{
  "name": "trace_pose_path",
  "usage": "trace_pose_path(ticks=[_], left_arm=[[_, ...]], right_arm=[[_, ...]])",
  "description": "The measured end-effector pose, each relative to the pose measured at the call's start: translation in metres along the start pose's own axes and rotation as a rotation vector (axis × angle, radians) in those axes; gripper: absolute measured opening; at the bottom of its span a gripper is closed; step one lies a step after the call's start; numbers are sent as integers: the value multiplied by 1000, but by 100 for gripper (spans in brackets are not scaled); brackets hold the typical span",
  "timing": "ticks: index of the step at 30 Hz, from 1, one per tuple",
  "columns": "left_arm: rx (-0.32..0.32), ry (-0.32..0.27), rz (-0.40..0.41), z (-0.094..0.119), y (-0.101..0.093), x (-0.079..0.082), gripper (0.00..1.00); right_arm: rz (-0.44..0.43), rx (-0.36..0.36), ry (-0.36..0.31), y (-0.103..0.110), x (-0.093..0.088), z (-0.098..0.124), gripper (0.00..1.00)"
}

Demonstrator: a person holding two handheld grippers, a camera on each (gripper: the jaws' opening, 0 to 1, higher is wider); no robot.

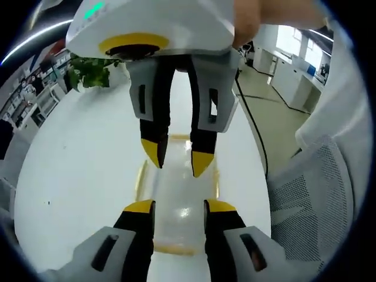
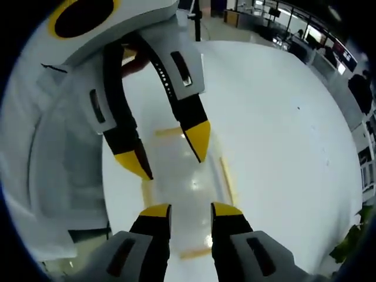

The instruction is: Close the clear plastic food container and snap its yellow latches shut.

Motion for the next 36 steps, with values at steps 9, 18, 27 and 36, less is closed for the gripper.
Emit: trace_pose_path(ticks=[9, 18, 27, 36], left_arm=[[1, -14, 3, -5, -5, 3, 32], [8, -27, 14, -8, -9, 4, 33], [7, -30, 28, -7, -15, 2, 34], [8, -27, 37, -7, -19, -1, 36]], right_arm=[[6, -12, -7, -7, 3, 2, 24], [9, -20, -16, -12, 5, 1, 24], [15, -22, -22, -16, 9, -2, 25], [16, -25, -27, -27, 11, -5, 26]])
Point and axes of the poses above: the point that each gripper's makers call its tool centre point, and the gripper's own axes: z roughly backward along the fingers, y roughly to its left, x roughly out of its top, the point moved 10 cm from there along z, roughly backward along the fingers, and after that the axes turned 15 degrees about -y, right-handed, at the moved point
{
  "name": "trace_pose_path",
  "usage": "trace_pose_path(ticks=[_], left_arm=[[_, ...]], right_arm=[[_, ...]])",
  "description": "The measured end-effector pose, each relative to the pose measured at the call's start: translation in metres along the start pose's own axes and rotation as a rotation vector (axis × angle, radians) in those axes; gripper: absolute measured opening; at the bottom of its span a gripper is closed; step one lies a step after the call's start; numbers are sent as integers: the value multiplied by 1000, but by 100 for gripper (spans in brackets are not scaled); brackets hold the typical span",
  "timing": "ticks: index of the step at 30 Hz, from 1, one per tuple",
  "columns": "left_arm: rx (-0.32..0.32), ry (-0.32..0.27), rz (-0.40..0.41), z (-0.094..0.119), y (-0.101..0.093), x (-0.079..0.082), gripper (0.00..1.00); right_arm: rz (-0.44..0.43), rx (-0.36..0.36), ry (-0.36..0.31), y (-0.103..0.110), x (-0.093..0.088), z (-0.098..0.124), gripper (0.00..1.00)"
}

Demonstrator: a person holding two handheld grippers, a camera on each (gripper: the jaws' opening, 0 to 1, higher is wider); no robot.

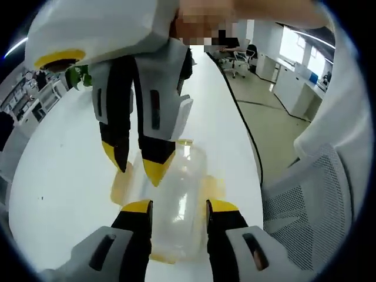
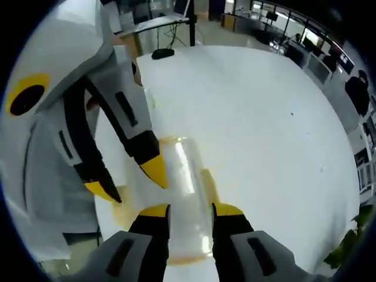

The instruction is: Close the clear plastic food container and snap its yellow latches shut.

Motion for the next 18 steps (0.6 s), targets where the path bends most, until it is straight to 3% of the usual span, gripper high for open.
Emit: trace_pose_path(ticks=[18], left_arm=[[13, 21, -61, -11, -16, -2, 44]], right_arm=[[8, 39, 30, -16, 0, -11, 31]])
Point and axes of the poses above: the point that each gripper's makers call its tool centre point, and the gripper's own axes: z roughly backward along the fingers, y roughly to its left, x roughly out of its top, the point moved 10 cm from there along z, roughly backward along the fingers, and after that the axes turned 15 degrees about -y, right-handed, at the moved point
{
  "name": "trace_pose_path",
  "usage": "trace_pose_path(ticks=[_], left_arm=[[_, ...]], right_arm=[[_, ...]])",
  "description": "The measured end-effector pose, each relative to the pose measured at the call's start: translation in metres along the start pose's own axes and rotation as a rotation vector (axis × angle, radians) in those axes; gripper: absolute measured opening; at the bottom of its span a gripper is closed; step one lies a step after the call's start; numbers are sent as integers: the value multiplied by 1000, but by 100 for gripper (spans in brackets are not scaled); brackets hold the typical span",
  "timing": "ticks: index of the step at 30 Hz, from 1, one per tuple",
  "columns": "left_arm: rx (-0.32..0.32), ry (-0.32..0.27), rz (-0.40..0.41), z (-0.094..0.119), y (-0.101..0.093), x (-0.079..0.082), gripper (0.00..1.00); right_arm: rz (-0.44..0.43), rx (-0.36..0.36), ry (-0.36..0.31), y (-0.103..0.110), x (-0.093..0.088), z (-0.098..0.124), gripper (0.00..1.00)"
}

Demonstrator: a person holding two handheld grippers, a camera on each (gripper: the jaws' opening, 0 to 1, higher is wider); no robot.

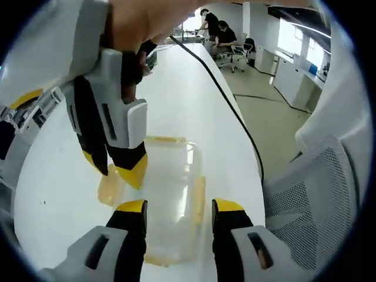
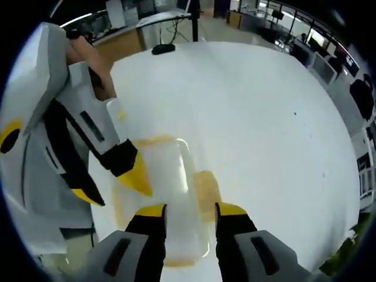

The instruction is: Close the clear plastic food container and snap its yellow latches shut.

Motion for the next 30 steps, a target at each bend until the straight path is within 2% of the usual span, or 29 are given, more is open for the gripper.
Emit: trace_pose_path(ticks=[9, 16, 22, 30], left_arm=[[23, 26, -48, -5, -5, -2, 45], [44, 38, -48, -7, -4, -5, 45], [45, 23, -64, -9, -5, -7, 47], [68, 35, -101, -13, -6, -7, 46]], right_arm=[[1, 41, 25, -3, -1, -4, 33], [8, 87, 45, -3, 0, -9, 33], [37, 127, 73, -4, 4, -13, 33], [4, 199, 94, -10, 4, -17, 30]])
Point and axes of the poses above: the point that each gripper's makers call its tool centre point, and the gripper's own axes: z roughly backward along the fingers, y roughly to its left, x roughly out of its top, the point moved 10 cm from there along z, roughly backward along the fingers, and after that the axes turned 15 degrees about -y, right-handed, at the moved point
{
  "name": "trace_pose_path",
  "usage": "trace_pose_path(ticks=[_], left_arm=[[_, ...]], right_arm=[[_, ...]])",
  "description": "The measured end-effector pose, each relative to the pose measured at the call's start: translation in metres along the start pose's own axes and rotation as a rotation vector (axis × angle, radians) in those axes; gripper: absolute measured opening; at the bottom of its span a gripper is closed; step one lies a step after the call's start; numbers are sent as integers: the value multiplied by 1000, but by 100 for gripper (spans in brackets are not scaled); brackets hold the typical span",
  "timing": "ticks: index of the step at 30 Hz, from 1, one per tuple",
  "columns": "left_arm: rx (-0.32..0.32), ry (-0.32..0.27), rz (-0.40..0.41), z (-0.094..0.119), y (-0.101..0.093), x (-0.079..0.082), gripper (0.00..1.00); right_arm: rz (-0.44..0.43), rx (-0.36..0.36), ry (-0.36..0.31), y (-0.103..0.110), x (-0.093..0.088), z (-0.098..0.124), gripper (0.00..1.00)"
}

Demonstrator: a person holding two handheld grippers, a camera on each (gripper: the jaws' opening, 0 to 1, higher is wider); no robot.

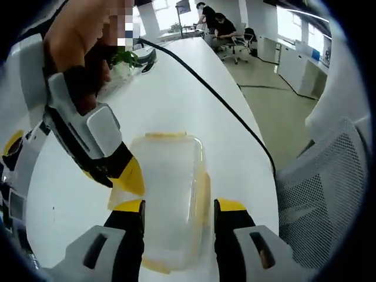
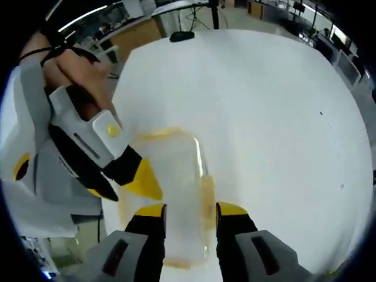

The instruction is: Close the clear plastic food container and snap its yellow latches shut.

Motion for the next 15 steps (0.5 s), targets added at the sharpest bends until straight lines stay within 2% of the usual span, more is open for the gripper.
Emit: trace_pose_path(ticks=[7, 10, 15], left_arm=[[21, 7, -14, -3, 1, 0, 46], [30, 23, -50, -5, -2, 0, 47], [35, 34, -49, -5, -2, 1, 46]], right_arm=[[-50, 35, -17, -6, -4, -1, 31], [-49, 47, -11, -5, -3, -2, 31], [-32, 62, 16, -4, 0, -4, 30]])
Point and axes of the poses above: the point that each gripper's makers call its tool centre point, and the gripper's own axes: z roughly backward along the fingers, y roughly to its left, x roughly out of its top, the point moved 10 cm from there along z, roughly backward along the fingers, and after that the axes turned 15 degrees about -y, right-handed, at the moved point
